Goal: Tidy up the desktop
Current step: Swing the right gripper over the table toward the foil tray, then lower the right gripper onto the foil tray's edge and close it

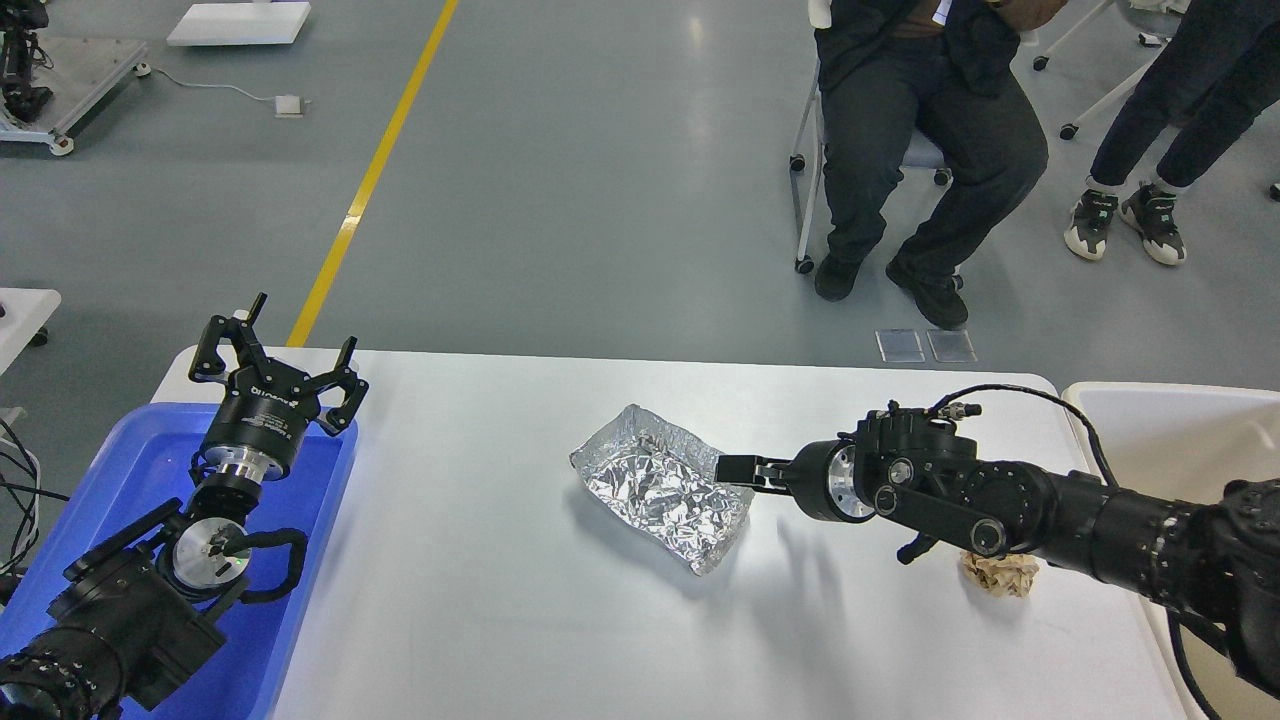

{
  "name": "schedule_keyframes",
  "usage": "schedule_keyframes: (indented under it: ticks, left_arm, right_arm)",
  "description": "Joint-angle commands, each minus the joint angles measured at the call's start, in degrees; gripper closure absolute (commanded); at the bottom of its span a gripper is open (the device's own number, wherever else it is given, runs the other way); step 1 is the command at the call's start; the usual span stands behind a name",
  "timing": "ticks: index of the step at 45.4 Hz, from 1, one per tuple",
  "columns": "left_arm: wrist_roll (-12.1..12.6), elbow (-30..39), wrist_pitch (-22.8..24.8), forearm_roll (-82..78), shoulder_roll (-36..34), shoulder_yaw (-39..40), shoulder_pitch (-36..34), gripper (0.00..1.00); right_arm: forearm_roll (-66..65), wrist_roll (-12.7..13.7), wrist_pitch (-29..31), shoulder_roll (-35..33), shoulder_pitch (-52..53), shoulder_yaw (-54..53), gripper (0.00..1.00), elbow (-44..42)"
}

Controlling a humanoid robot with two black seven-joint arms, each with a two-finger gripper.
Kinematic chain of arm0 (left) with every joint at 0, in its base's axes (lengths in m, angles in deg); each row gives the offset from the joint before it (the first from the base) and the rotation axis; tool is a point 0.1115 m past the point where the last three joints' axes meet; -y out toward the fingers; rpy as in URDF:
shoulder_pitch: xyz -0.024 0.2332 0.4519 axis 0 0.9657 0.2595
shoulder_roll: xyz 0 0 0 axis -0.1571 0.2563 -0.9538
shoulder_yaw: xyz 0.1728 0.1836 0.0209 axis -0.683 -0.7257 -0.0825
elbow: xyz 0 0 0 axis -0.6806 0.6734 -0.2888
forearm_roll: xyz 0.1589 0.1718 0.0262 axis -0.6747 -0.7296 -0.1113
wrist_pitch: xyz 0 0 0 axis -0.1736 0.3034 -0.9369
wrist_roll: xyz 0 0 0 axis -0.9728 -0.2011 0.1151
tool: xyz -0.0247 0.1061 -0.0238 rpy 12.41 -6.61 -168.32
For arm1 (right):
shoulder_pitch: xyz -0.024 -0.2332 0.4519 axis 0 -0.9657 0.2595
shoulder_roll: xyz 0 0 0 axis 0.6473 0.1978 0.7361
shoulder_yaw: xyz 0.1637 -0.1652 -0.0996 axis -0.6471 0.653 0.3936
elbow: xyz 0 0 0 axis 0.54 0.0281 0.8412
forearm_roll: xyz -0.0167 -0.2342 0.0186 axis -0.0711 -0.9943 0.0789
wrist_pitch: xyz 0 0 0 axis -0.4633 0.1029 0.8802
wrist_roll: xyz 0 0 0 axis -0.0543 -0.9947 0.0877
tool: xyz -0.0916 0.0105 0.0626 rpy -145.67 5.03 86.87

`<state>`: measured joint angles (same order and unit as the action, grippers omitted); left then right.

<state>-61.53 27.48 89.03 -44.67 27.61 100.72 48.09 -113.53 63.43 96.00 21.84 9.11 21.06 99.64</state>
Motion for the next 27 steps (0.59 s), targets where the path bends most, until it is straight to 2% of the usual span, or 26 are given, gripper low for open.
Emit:
schedule_keyframes:
  ticks: [1, 12, 27]
  left_arm:
    - [0.00, 0.00, -0.08, 0.01, 0.00, -0.04, 0.00, 0.00]
    - [0.00, 0.00, -0.08, 0.01, 0.00, -0.04, 0.00, 0.00]
    - [0.00, 0.00, -0.08, 0.01, 0.00, -0.04, 0.00, 0.00]
  right_arm:
    - [-0.36, -0.05, -1.45, 2.07, -1.56, 0.04, 0.00, -1.57]
    - [-0.36, -0.13, -2.69, 2.25, -3.75, 0.04, 0.00, -2.45]
    - [0.08, -1.10, -7.61, 4.53, -6.39, -0.93, 0.00, -2.54]
